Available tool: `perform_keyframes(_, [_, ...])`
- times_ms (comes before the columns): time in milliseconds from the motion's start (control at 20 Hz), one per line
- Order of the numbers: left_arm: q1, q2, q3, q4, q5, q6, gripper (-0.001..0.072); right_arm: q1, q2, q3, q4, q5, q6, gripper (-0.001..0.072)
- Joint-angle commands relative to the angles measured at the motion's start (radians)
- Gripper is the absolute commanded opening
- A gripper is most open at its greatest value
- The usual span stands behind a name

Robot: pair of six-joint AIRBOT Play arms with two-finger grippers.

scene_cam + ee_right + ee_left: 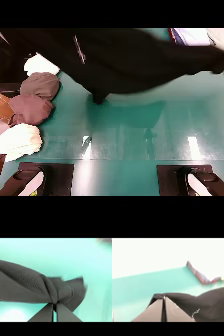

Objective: Fold the shirts.

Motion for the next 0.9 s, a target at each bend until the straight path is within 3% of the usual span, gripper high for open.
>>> perform_keyframes(0, [0.000,0.052,0.164,-0.015,0.018,-0.034,0.0024,-0.072,0.081,0.146,-0.014,0.006,-0.005,0.0016])
perform_keyframes(250, [0.001,0.030,0.188,0.029,0.114,-0.034,0.0023,-0.108,-0.012,0.297,0.005,0.155,-0.004,0.0016])
perform_keyframes(400, [0.001,-0.078,0.117,0.042,0.069,-0.035,0.0023,-0.107,-0.140,0.296,0.005,0.280,0.069,0.0015])
perform_keyframes(550, [0.000,-0.290,0.060,0.042,-0.066,-0.045,0.0023,-0.106,-0.266,0.169,0.011,0.340,0.120,0.0016])
perform_keyframes(700, [0.000,-0.546,0.027,0.041,-0.177,-0.045,0.0024,-0.106,-0.397,-0.016,0.060,0.309,0.120,0.0016])
perform_keyframes(850, [-0.002,-0.787,0.016,0.026,-0.200,-0.040,0.0025,-0.106,-0.529,-0.132,0.084,0.171,0.105,0.0016])
